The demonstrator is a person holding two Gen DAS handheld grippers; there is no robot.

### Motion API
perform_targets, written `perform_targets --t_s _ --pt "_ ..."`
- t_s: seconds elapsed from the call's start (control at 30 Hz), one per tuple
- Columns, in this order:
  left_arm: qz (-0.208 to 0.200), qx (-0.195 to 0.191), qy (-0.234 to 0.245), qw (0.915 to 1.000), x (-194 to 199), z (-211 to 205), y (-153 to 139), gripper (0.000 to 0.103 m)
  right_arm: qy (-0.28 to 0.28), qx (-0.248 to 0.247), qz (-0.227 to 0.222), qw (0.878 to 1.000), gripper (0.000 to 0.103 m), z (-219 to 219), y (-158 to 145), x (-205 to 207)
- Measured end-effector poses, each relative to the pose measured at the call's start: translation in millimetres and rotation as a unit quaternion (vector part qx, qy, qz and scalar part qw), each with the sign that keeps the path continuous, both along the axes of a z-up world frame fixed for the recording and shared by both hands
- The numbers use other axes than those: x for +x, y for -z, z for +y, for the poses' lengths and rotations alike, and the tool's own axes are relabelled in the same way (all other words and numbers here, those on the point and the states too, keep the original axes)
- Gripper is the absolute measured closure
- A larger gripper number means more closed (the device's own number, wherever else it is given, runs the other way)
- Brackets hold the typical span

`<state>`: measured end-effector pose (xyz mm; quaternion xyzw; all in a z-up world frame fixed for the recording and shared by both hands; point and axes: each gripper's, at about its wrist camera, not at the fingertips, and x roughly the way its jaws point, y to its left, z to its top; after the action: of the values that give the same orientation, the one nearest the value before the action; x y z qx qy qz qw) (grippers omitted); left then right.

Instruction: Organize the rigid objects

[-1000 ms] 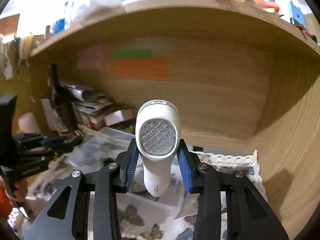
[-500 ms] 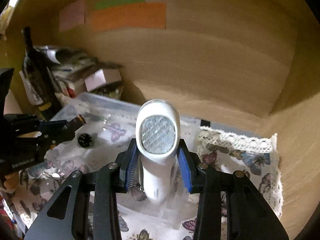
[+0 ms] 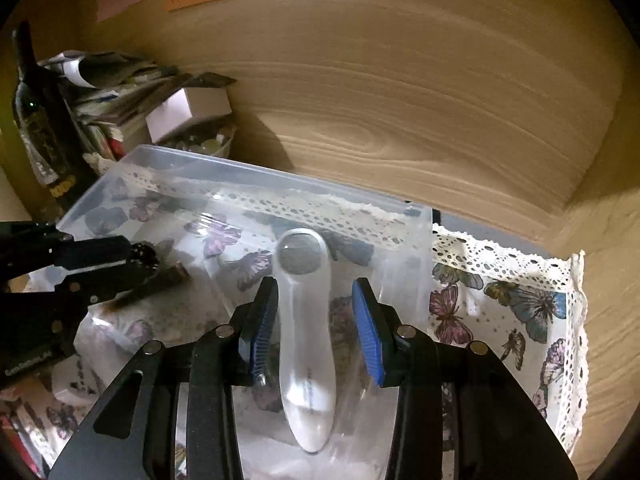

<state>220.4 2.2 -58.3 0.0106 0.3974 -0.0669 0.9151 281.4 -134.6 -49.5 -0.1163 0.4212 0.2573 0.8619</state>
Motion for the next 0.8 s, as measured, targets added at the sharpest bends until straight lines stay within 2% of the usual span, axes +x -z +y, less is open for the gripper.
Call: perform_targets --t_s 0.1,0.17,0.23,0.3,0.4,0.6,0.8 --pt "-0.019 0.003 0.003 0.9998 -11.9 -2.4 -13.7 0.078 0.003 0.022 -0.015 1.000 0.058 -8.4 -15.5 -9.2" --pt "-0.037 0.008 0.000 0.9993 -22.0 -2.1 -23.7 0.070 0.003 0.038 -0.032 0.999 0.052 -15.4 -30.6 -20.1" --pt "-0.053 0.010 -0.004 0.9985 -32.3 -1.2 -33.9 0.053 0.004 0.051 -0.051 0.997 0.043 -19.4 -43.3 -31.7" --pt "-0.065 0.011 -0.007 0.9978 -41.7 0.7 -41.1 0.041 0.002 0.063 -0.067 0.996 0.037 -23.0 -55.4 -44.8" --pt "-0.084 0.009 -0.021 0.9962 -61.8 5.7 -51.9 0.022 0.000 0.086 -0.085 0.993 0.020 -29.7 -69.4 -63.4" --pt "-0.100 0.022 -0.037 0.9940 -95.1 11.2 -53.0 0.008 0.002 0.090 -0.098 0.991 0.017 -39.1 -71.0 -95.4" --pt "-0.076 0.020 -0.034 0.9963 -116.4 15.8 -32.5 0.007 0.011 0.077 -0.063 0.995 0.017 -48.0 -42.4 -113.1"
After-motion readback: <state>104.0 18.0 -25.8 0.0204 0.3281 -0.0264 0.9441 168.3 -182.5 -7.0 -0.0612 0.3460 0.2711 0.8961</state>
